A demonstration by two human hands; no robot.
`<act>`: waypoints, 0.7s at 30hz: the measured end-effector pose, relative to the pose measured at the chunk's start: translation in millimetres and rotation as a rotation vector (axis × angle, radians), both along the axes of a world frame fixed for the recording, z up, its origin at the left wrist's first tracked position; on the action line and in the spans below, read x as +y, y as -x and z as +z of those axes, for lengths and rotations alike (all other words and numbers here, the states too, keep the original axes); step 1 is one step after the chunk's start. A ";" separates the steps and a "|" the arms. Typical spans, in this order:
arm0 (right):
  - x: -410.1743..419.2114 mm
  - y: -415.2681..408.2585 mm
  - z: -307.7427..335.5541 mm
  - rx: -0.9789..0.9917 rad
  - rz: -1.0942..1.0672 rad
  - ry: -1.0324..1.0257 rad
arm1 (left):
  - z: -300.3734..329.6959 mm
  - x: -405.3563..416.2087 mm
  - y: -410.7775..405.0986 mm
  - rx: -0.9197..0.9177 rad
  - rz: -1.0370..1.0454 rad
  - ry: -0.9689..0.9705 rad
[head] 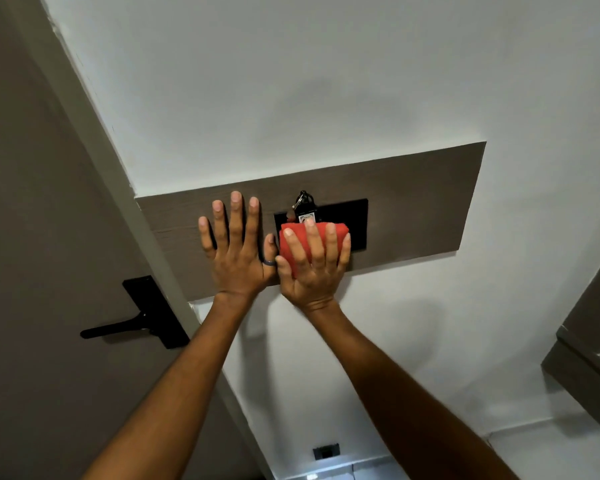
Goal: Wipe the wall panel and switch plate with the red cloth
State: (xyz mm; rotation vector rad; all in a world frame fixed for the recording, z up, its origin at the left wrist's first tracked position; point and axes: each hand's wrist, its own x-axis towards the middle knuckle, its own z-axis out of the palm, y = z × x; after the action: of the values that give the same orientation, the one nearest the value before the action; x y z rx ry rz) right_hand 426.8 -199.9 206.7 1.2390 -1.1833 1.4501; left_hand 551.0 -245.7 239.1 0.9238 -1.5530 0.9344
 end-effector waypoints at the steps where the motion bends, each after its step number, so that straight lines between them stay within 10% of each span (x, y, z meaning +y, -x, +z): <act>1: 0.1 -3.6 -2.5 -0.012 -0.001 0.004 | -0.3 -0.2 -1.0 0.001 0.005 -0.005; 8: -5.4 8.1 -5.9 -0.088 -0.035 0.060 | -2.6 -1.6 -1.3 0.009 -0.007 -0.009; 12: -8.1 51.2 -15.3 0.351 -0.075 0.045 | -7.7 -0.1 -3.0 -0.004 0.009 -0.016; 16: -5.4 6.6 -15.4 -0.009 -0.066 0.034 | -2.7 0.6 -2.4 0.009 -0.001 -0.020; 21: -2.2 42.1 -7.4 0.210 -0.048 0.023 | -4.9 0.5 -4.2 -0.020 0.012 -0.010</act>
State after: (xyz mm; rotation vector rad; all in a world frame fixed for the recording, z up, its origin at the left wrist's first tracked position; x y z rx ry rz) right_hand 384.6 -202.0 199.3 1.3033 -1.0443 1.2621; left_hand 555.3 -245.1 234.3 0.9346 -1.5714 0.9477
